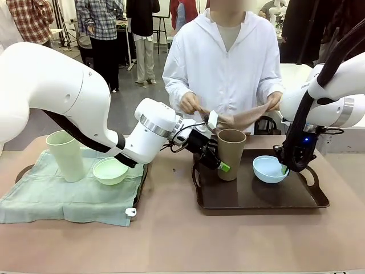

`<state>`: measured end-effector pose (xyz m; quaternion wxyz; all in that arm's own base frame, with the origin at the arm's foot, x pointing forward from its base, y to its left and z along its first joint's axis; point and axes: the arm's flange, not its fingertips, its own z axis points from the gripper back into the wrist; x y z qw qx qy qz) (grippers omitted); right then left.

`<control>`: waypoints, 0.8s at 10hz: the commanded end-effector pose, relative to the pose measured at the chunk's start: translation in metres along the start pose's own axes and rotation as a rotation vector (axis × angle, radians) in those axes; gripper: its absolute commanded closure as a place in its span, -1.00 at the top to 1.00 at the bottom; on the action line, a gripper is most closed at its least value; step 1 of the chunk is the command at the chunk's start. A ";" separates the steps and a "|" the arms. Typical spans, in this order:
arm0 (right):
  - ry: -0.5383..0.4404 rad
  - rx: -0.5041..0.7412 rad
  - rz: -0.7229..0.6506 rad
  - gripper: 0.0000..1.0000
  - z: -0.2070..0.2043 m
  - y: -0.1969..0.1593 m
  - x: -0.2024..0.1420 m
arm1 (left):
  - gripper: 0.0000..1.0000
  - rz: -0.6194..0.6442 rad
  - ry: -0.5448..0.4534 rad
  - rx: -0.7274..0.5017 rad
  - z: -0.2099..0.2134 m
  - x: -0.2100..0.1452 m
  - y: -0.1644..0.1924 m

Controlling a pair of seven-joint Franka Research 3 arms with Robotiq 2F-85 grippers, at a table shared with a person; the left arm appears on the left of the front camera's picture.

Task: Set up a tray with a mat and arrange the tableware.
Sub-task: Pick up the Picnic Bowl and Reusable plastic cup from the Handle tray in front of the human's position and hold them in the air.

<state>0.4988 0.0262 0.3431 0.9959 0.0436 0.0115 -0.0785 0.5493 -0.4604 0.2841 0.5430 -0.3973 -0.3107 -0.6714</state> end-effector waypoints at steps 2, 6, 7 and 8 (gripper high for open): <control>0.001 0.007 -0.002 -1.00 0.000 0.000 0.005 | -0.47 0.024 -0.005 0.003 0.007 0.004 0.002; 0.003 0.013 0.024 -0.97 0.037 0.000 -0.024 | -1.00 0.036 0.033 0.005 0.025 0.015 -0.014; 0.018 0.056 0.059 -0.97 0.067 0.001 -0.046 | -1.00 0.057 0.042 0.020 0.035 0.026 -0.024; -0.012 0.069 0.103 -0.97 0.097 0.002 -0.069 | -1.00 0.054 0.045 0.035 0.046 0.043 -0.035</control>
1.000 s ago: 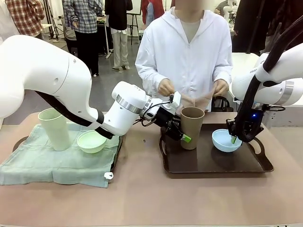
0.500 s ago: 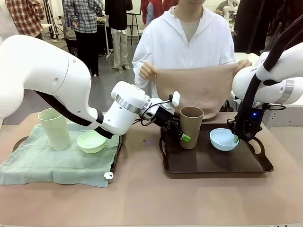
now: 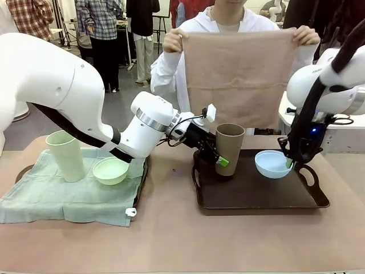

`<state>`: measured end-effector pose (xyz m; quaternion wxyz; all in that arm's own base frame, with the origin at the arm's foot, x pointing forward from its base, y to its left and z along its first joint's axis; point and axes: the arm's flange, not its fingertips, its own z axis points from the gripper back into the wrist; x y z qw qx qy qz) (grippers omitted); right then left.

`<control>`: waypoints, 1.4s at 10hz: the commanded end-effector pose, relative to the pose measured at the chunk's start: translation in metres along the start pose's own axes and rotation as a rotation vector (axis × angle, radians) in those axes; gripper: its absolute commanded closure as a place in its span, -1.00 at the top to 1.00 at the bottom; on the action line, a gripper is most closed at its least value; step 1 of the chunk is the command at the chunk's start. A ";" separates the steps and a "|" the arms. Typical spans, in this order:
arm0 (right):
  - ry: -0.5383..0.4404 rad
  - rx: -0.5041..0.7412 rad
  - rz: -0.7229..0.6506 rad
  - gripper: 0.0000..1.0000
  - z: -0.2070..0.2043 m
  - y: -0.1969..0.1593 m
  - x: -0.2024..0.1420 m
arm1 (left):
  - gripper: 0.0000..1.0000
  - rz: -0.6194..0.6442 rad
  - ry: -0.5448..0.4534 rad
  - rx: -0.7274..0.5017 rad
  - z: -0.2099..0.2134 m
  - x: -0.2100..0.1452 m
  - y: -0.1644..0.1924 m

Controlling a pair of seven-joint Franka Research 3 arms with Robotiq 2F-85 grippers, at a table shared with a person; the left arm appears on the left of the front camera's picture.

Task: Set up a tray with a mat and arrange the tableware.
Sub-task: Pick up the Picnic Bowl and Reusable plastic cup from the Handle tray in front of the human's position and hold them in the air.

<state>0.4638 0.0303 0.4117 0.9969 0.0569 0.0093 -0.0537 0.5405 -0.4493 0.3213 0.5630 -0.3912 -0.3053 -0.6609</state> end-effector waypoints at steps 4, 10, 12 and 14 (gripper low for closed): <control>-0.093 0.026 0.113 -0.97 0.115 0.003 -0.110 | -1.00 -0.090 0.039 0.078 0.059 0.090 -0.086; -0.124 0.029 0.103 -0.97 0.148 0.004 -0.130 | -1.00 -0.132 0.042 0.090 0.065 0.119 -0.093; -0.124 0.029 0.103 -0.97 0.148 0.004 -0.130 | -1.00 -0.132 0.042 0.090 0.065 0.119 -0.093; -0.124 0.029 0.103 -0.97 0.148 0.004 -0.130 | -1.00 -0.132 0.042 0.090 0.065 0.119 -0.093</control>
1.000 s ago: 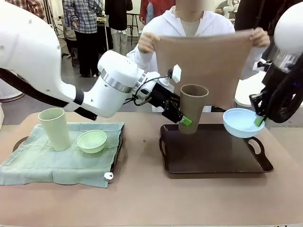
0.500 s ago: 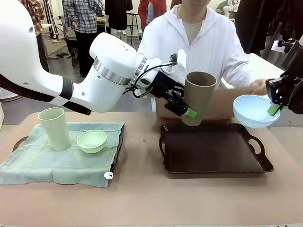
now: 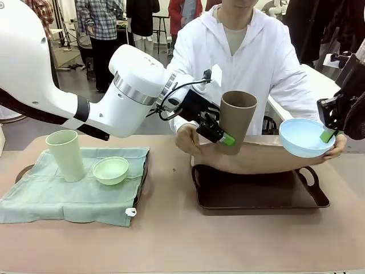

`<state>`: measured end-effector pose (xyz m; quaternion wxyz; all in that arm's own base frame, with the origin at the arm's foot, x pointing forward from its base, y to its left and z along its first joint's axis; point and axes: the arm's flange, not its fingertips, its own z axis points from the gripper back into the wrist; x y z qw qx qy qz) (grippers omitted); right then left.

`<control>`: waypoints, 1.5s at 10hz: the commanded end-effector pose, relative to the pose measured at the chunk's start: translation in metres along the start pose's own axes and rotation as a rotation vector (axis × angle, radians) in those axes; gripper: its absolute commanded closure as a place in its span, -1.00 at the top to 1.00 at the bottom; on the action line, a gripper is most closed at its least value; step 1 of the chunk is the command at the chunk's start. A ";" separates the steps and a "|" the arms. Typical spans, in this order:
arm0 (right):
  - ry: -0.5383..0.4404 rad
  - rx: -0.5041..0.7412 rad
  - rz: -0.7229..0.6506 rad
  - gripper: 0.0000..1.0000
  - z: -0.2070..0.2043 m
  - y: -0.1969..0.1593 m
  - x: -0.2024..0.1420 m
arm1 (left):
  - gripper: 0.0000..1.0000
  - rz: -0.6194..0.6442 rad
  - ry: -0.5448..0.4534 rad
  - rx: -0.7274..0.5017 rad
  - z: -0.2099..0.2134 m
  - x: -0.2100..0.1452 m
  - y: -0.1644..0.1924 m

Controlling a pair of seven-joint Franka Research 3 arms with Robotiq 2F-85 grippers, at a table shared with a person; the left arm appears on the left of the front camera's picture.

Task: Set up a tray with a mat and arrange the tableware.
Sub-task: Place the Picnic Bowl and Reusable plastic cup back onto the Handle tray in front of the human's position.

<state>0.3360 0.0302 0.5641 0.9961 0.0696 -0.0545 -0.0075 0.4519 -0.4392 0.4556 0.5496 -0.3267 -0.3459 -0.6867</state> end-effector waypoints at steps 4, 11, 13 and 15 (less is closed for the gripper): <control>-0.003 -0.002 0.004 -0.97 -0.002 0.001 0.001 | -1.00 -0.014 -0.011 -0.009 0.004 0.003 0.002; -0.003 -0.002 0.004 -0.97 -0.002 0.001 0.001 | -1.00 -0.014 -0.011 -0.009 0.004 0.003 0.002; -0.003 -0.002 0.004 -0.97 -0.002 0.001 0.001 | -1.00 -0.014 -0.011 -0.009 0.004 0.003 0.002; -0.003 -0.002 0.004 -0.97 -0.002 0.001 0.001 | -1.00 -0.014 -0.011 -0.009 0.004 0.003 0.002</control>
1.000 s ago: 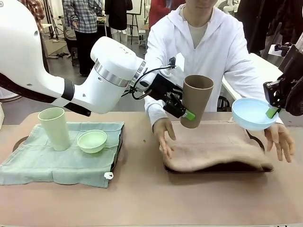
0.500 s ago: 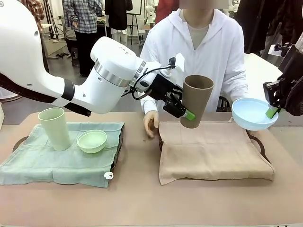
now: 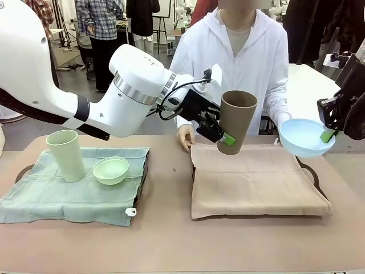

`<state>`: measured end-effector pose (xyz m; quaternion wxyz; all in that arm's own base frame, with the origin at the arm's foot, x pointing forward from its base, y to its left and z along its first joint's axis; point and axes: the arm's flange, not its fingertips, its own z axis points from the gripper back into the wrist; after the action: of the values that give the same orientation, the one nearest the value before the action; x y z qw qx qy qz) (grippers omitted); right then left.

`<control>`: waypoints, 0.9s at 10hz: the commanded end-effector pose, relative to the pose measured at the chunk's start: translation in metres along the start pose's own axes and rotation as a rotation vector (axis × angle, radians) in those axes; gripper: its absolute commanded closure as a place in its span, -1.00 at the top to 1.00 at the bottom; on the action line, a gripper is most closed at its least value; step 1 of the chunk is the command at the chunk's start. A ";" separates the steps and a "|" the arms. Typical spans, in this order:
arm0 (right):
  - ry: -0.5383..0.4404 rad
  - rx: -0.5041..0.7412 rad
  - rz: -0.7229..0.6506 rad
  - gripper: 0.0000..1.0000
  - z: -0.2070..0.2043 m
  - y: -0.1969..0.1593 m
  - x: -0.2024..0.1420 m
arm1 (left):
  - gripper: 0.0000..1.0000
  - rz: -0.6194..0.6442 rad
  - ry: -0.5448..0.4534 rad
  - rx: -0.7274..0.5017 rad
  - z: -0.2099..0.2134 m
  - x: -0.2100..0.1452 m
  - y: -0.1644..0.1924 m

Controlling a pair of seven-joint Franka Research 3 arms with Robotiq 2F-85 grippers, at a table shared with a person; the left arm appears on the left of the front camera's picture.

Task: Set up a tray with a mat and arrange the tableware.
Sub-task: Place the Picnic Bowl and Reusable plastic cup back onto the Handle tray in front of the human's position.

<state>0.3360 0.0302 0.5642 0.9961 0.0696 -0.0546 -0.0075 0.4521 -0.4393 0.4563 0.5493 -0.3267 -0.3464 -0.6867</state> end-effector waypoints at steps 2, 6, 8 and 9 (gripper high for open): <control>-0.003 -0.002 0.004 -0.97 -0.002 0.001 0.001 | -1.00 -0.013 -0.010 -0.010 0.003 0.002 0.002; -0.003 -0.002 0.004 -0.97 -0.002 0.001 0.001 | -1.00 -0.013 -0.010 -0.010 0.003 0.002 0.002; -0.003 -0.002 0.004 -0.97 -0.002 0.001 0.001 | -1.00 -0.013 -0.010 -0.010 0.003 0.002 0.002; -0.003 -0.002 0.004 -0.97 -0.002 0.001 0.001 | -1.00 -0.013 -0.010 -0.010 0.003 0.002 0.002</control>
<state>0.3360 0.0302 0.5642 0.9961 0.0696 -0.0546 -0.0075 0.4521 -0.4393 0.4563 0.5493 -0.3267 -0.3464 -0.6867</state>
